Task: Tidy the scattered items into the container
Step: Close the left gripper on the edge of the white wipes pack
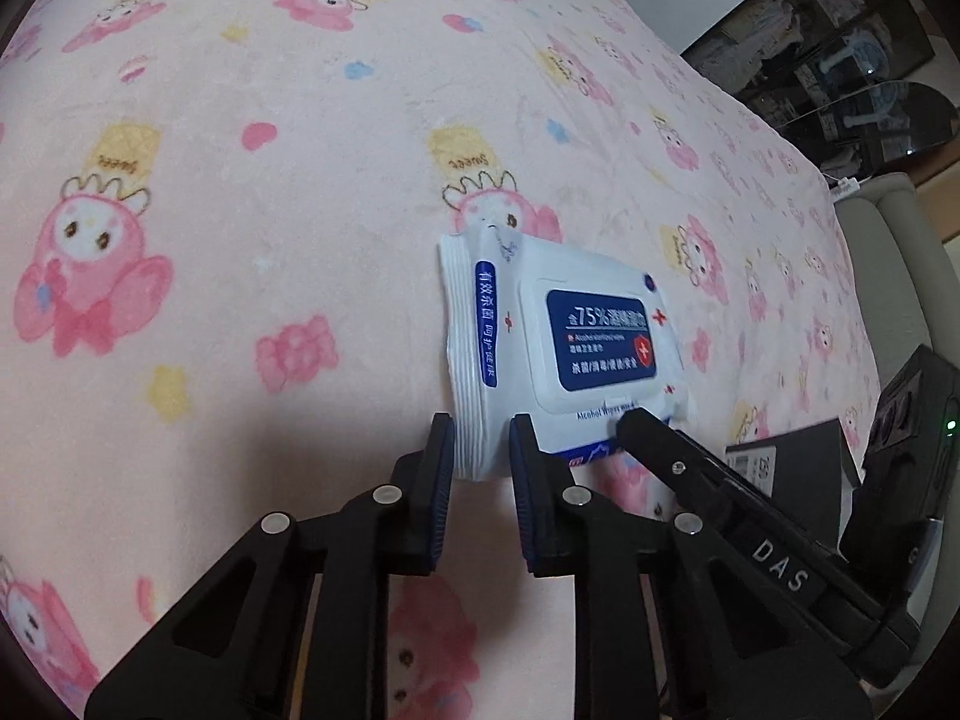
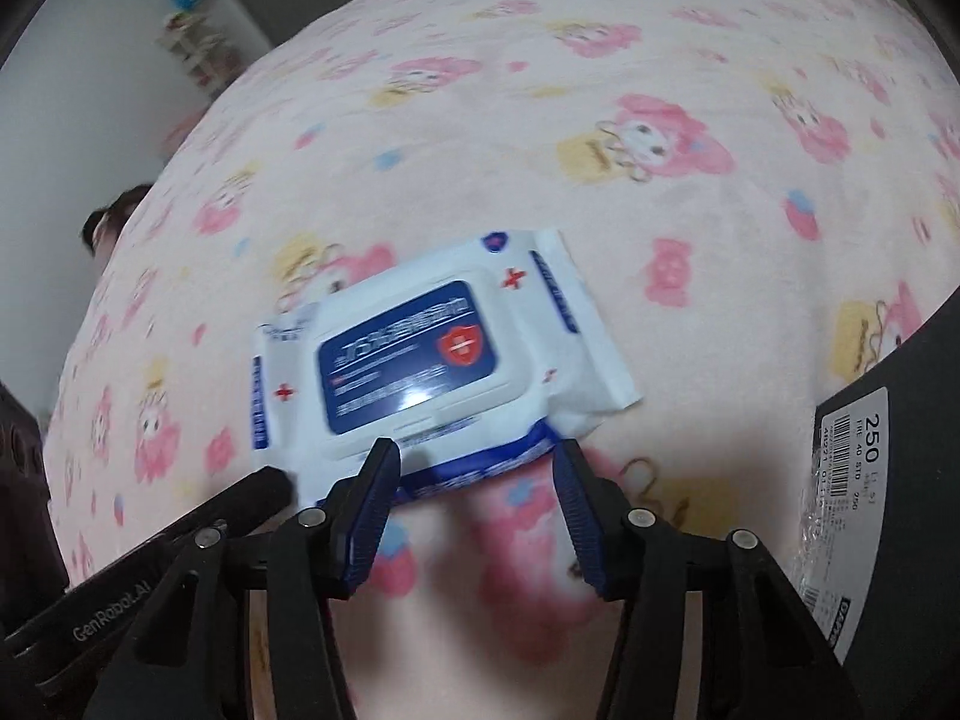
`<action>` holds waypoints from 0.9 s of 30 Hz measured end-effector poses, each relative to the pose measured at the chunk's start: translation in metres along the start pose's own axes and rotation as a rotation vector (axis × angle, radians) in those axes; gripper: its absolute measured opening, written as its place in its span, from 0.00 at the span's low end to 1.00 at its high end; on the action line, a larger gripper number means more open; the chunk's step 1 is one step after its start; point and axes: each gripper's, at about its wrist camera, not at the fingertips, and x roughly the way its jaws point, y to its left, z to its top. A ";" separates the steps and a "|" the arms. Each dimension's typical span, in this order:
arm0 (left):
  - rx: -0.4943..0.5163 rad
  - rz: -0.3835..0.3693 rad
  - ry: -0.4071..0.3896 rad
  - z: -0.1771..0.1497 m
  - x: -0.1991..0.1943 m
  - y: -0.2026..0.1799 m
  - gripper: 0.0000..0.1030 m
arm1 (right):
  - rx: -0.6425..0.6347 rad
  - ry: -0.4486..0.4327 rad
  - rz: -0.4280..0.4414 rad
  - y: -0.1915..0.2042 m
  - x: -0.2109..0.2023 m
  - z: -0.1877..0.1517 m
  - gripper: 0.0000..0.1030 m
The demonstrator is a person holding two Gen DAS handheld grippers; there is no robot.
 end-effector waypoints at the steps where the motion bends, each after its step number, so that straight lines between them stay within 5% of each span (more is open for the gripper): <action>1: 0.000 -0.001 0.001 -0.004 -0.005 0.001 0.13 | -0.027 -0.006 0.002 0.007 -0.005 -0.003 0.47; 3: 0.002 0.008 -0.020 -0.010 -0.021 0.004 0.05 | -0.041 -0.030 -0.020 0.013 -0.018 -0.007 0.47; 6: 0.003 0.031 -0.093 -0.013 -0.045 0.012 0.05 | -0.044 -0.067 -0.058 0.016 -0.033 -0.007 0.47; 9: -0.037 -0.009 -0.074 -0.006 -0.041 0.024 0.06 | -0.035 -0.100 -0.120 0.010 -0.042 -0.005 0.47; 14: -0.135 -0.150 0.007 0.010 -0.014 0.036 0.25 | 0.022 -0.050 -0.228 -0.015 -0.017 0.014 0.48; 17: -0.142 -0.163 -0.003 0.018 -0.006 0.037 0.31 | 0.056 -0.028 -0.272 -0.026 -0.003 0.022 0.48; 24: -0.183 -0.169 0.056 0.027 0.020 0.048 0.31 | 0.087 -0.025 -0.276 -0.034 0.025 0.040 0.61; 27: -0.149 -0.156 0.045 0.028 0.016 0.046 0.22 | 0.084 -0.001 -0.235 -0.035 0.030 0.041 0.60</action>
